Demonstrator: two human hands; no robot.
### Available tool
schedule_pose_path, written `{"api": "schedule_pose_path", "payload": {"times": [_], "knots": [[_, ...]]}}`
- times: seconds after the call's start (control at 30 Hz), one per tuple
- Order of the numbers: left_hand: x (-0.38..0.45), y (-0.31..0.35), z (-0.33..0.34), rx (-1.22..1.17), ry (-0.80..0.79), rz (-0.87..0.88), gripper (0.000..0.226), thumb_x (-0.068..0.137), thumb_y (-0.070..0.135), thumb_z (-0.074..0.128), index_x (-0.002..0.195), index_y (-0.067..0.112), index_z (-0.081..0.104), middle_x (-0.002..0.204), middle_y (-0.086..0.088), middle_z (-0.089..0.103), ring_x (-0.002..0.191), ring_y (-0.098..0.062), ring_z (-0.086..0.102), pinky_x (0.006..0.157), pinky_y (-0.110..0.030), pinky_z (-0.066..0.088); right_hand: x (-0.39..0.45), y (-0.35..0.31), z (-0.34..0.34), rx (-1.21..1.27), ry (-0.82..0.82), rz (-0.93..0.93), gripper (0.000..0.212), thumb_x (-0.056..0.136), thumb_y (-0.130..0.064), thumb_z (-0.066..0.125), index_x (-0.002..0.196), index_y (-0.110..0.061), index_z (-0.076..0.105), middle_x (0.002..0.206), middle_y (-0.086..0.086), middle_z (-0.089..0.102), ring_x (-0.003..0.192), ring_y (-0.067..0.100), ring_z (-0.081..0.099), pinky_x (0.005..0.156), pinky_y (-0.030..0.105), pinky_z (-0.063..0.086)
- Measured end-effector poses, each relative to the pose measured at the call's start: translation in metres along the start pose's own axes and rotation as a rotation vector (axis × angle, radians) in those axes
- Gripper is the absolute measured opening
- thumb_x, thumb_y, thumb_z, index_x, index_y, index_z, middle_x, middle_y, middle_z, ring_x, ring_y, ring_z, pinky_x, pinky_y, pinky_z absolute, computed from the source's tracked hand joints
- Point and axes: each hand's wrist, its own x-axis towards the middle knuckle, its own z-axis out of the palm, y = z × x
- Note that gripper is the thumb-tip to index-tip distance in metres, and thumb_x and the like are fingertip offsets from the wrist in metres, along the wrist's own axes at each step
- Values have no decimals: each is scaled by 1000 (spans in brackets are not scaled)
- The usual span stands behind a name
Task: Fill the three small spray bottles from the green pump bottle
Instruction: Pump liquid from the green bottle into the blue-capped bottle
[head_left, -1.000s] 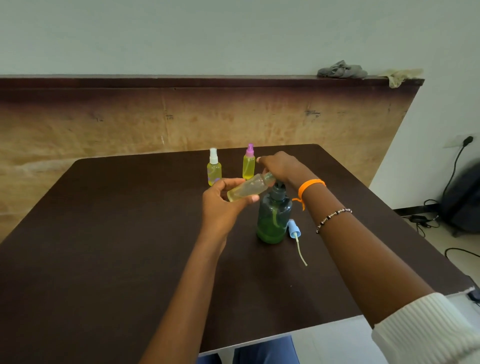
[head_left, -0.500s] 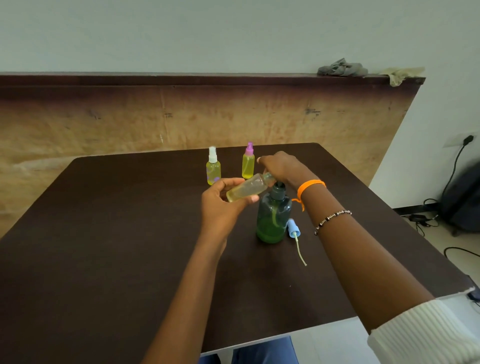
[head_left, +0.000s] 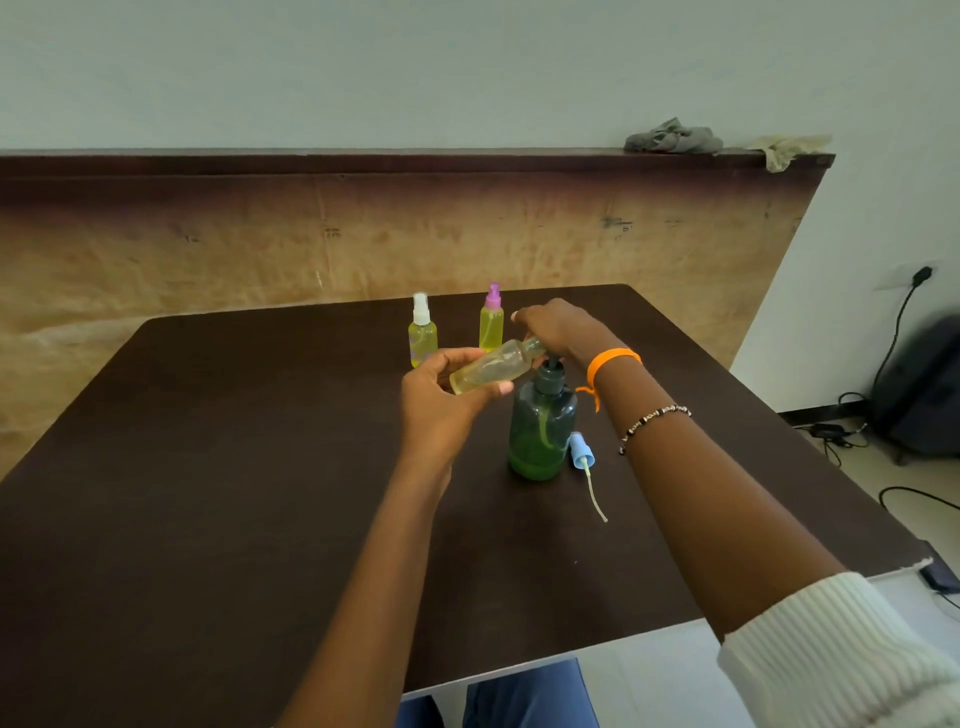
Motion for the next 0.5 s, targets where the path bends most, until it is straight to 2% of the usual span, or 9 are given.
{"api": "schedule_pose_path", "payload": {"times": [0.13,0.23,0.37,0.43,0.5], "knots": [[-1,-6,0,9,-1,-7,35,65,1,81,86,24,65,87,5,68,72,3,62,65,-12,49,6,8,11,105,-2,41,51,79,-42,43,113,-8,61,115,17,63,103,34,62,97,47,48],[-1,-6,-1,1,-1,-13,35,65,0,81,86,23,65,86,6,68,69,7,61,64,-10,49,0,6,11,107,26,43,48,82,-39,42,114,-8,60,116,16,61,104,34,61,97,47,48],[-3,-1,-2,6,6,-2,35,65,0,81,84,25,64,83,8,67,67,8,61,63,-9,48,-10,3,7,61,30,27,52,77,-45,42,112,-10,57,114,12,61,103,35,61,95,48,49],[-4,1,-3,1,6,-2,35,65,1,81,83,25,64,82,8,67,66,7,61,62,-9,48,-10,-3,5,19,-18,18,54,83,-46,38,118,-10,58,104,10,62,96,34,62,90,45,50],[-3,2,-3,7,6,-2,34,66,2,81,83,25,64,82,9,67,66,8,60,61,-8,47,-9,-5,3,-45,-1,13,57,82,-52,33,110,-12,62,91,9,62,89,32,62,90,44,49]]}}
